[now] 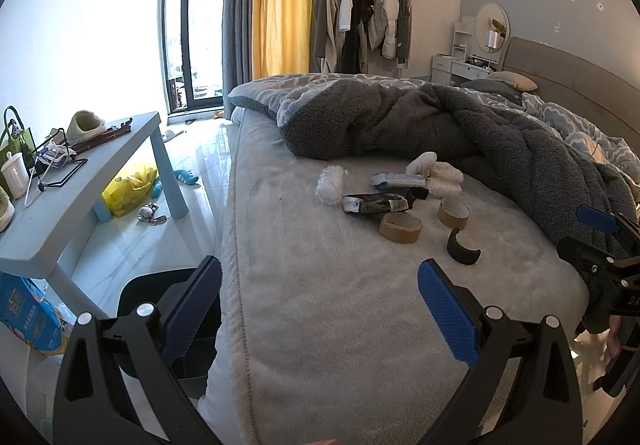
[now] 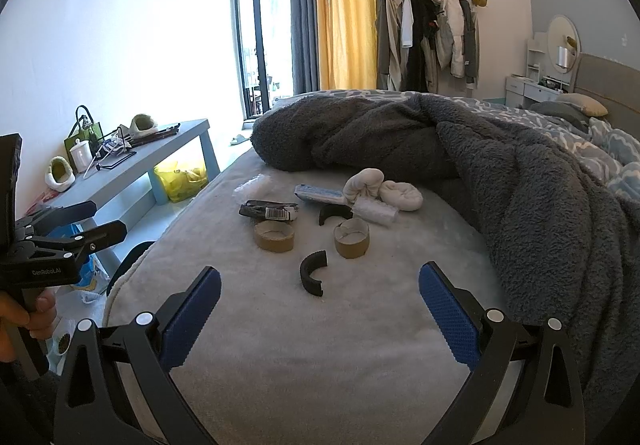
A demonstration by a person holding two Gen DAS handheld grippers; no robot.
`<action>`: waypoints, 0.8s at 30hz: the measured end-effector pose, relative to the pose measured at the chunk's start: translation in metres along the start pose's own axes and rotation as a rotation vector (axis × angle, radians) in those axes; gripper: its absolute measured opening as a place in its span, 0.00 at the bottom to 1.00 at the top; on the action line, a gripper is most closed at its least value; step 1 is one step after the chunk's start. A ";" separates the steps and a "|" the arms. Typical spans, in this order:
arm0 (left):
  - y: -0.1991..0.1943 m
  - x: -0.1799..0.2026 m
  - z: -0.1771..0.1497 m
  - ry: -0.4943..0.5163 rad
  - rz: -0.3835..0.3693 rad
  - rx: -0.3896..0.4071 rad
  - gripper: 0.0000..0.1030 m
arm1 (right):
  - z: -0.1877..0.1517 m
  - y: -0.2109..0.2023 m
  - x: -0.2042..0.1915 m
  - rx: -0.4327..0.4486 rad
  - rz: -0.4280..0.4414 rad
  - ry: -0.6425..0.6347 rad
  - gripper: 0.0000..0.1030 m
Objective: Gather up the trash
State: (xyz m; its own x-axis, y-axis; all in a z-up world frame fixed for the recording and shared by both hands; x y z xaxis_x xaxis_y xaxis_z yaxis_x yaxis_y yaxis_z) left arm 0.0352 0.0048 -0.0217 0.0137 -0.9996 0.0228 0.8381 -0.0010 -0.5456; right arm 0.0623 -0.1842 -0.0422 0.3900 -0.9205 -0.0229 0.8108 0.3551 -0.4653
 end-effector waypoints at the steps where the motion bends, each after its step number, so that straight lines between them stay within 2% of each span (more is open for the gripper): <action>1: 0.000 0.000 0.000 0.000 0.001 0.001 0.97 | 0.000 0.000 0.000 0.000 0.000 0.000 0.97; 24: 0.001 -0.001 -0.005 0.005 0.008 -0.007 0.97 | 0.002 -0.001 0.001 0.003 0.001 0.001 0.97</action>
State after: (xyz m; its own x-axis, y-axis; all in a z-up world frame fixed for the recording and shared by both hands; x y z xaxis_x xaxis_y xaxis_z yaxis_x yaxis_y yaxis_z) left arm 0.0336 0.0059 -0.0268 0.0181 -0.9997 0.0143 0.8342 0.0072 -0.5514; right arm 0.0621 -0.1850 -0.0401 0.3906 -0.9202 -0.0245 0.8115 0.3568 -0.4628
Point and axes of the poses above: each gripper's, at about its wrist camera, not at the fingertips, and y roughly the way its jaws point, x to its right, z to its top, the point moved 4 cm from there along y, roughly the way its jaws point, and after that the axes turned 1 degree about x, right-handed, at the moved point
